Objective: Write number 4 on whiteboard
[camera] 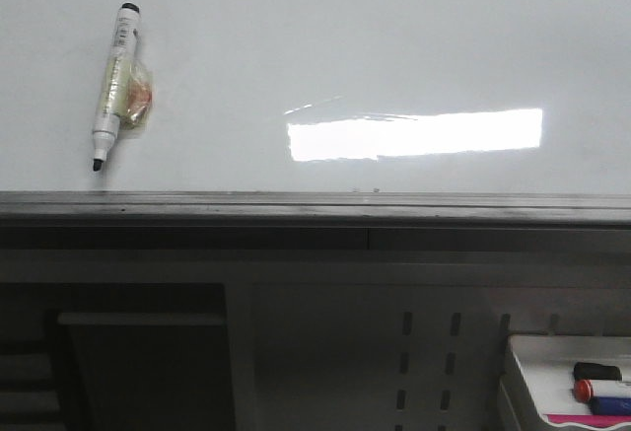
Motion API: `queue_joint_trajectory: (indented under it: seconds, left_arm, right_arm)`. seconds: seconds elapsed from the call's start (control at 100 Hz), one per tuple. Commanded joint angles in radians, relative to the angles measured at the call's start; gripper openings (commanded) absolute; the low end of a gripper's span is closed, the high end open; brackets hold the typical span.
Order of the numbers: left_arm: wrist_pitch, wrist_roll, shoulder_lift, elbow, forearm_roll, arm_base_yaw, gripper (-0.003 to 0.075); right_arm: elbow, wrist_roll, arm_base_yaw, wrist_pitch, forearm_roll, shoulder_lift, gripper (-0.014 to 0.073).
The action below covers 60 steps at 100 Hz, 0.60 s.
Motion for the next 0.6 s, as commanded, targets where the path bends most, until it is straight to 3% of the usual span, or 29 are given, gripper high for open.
queue_joint_trajectory:
  seconds: [0.0,0.2,0.59]
  left_arm:
    - [-0.042,-0.002,-0.024,0.035,-0.008,-0.007,-0.0020]
    - [-0.093,0.003,-0.024,0.035,0.084,-0.007,-0.0020]
    - [-0.100,0.003,-0.024,0.035,0.084,-0.007,-0.0020]
  right_arm:
    - [0.019,0.000,-0.007,-0.017,-0.014,-0.017,-0.0064]
    - [0.019,0.000,-0.007,-0.040,-0.023,-0.017,-0.0064]
    - [0.019,0.000,-0.007,-0.377,-0.023,-0.017,-0.0064]
